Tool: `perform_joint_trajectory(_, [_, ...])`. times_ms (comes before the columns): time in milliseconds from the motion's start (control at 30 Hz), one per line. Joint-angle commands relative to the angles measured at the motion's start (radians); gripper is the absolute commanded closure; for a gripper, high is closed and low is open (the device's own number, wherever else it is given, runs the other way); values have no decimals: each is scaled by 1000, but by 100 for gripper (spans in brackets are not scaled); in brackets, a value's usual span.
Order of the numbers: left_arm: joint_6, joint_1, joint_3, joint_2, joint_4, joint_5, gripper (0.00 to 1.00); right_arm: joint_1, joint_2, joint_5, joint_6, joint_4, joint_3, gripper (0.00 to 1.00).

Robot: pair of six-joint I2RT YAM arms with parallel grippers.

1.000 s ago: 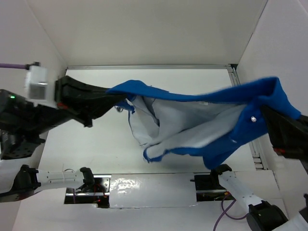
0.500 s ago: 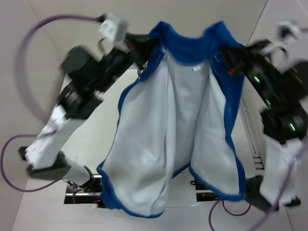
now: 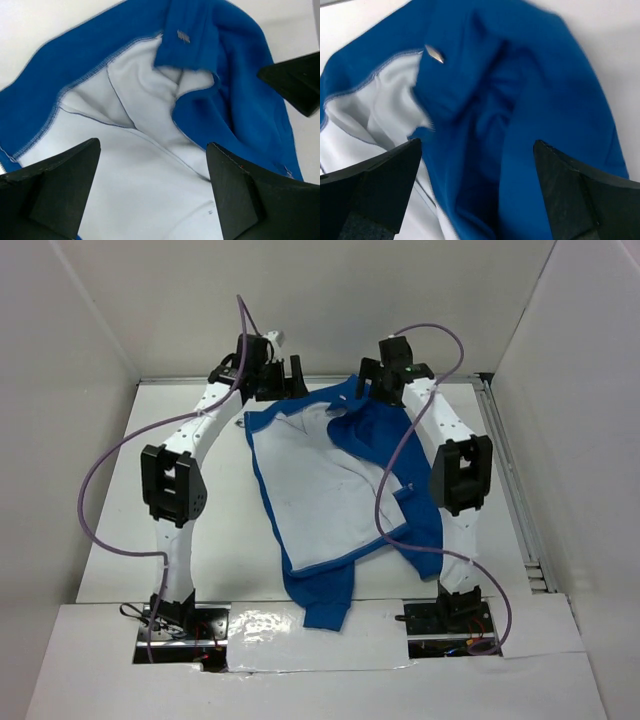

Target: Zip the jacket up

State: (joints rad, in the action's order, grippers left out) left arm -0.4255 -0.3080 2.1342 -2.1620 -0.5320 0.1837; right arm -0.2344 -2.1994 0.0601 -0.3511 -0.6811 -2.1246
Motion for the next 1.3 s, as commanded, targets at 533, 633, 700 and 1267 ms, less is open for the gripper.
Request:
perform_joint_trajectory(533, [-260,94,-1203,926,75,49,1,-576,707,161,-106,146,953,0])
perform_joint_trajectory(633, [-248,144,-1194,874,115,65,1,-727,652,161,-101,156,924,0])
perform_joint_trajectory(700, [-245,164,-1150,819,147,82,1,-788,563,165,-106,149,872,0])
perform_joint_trajectory(1267, [-240,106,-830,255,110,77,12,-999,314,166,-187,-18,804,15])
